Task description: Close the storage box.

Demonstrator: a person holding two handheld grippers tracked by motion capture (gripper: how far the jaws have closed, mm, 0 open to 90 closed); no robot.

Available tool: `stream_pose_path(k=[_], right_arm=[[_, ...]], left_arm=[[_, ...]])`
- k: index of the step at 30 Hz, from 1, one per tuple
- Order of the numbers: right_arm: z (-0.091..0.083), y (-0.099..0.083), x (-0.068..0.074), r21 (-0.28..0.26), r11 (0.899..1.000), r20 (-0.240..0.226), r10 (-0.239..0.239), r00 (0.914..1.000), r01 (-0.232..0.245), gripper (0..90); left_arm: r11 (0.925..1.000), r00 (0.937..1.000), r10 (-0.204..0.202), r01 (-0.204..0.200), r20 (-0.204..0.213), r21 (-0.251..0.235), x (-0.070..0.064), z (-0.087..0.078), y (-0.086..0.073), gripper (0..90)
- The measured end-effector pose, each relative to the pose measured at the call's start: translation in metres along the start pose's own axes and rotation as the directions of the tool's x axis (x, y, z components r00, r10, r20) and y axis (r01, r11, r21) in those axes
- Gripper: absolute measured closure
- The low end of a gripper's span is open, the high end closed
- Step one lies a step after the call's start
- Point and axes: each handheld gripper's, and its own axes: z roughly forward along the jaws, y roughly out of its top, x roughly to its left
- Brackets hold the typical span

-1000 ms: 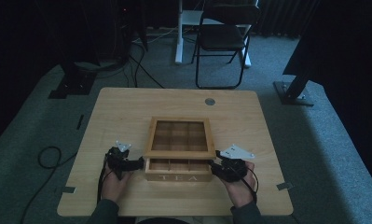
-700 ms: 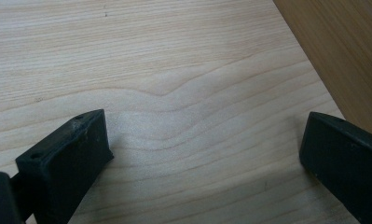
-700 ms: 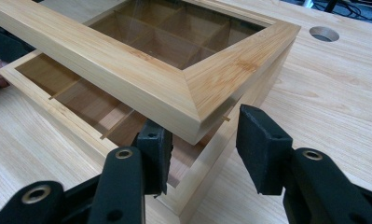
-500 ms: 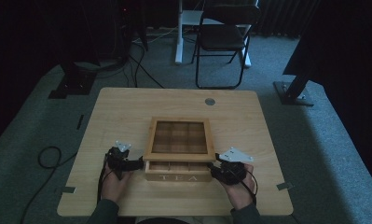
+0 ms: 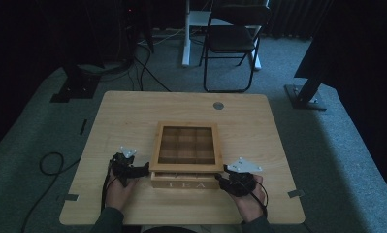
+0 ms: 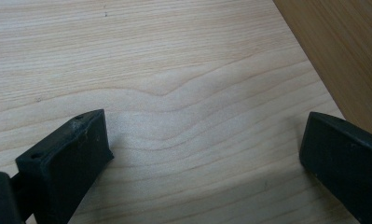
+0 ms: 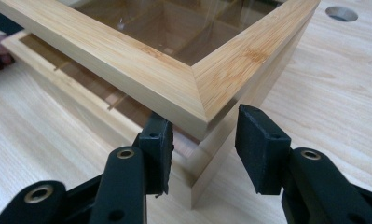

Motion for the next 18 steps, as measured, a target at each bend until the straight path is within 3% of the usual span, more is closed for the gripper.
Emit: stream_pose_path(k=[14, 18], right_arm=[[0.004, -0.024, 0.002, 0.092, 0.996, -0.028, 0.000, 0.9996, 0.003, 55.4], [-0.001, -0.024, 0.001, 0.070, 0.998, -0.028, 0.012, 0.9995, -0.010, 55.0]], left_arm=[[1.0000, 1.0000, -0.002, 0.002, 0.000, -0.003, 0.000, 0.000, 0.000, 1.6], [1.0000, 1.0000, -0.003, 0.003, 0.001, -0.003, 0.000, 0.000, 0.000, 1.6]])
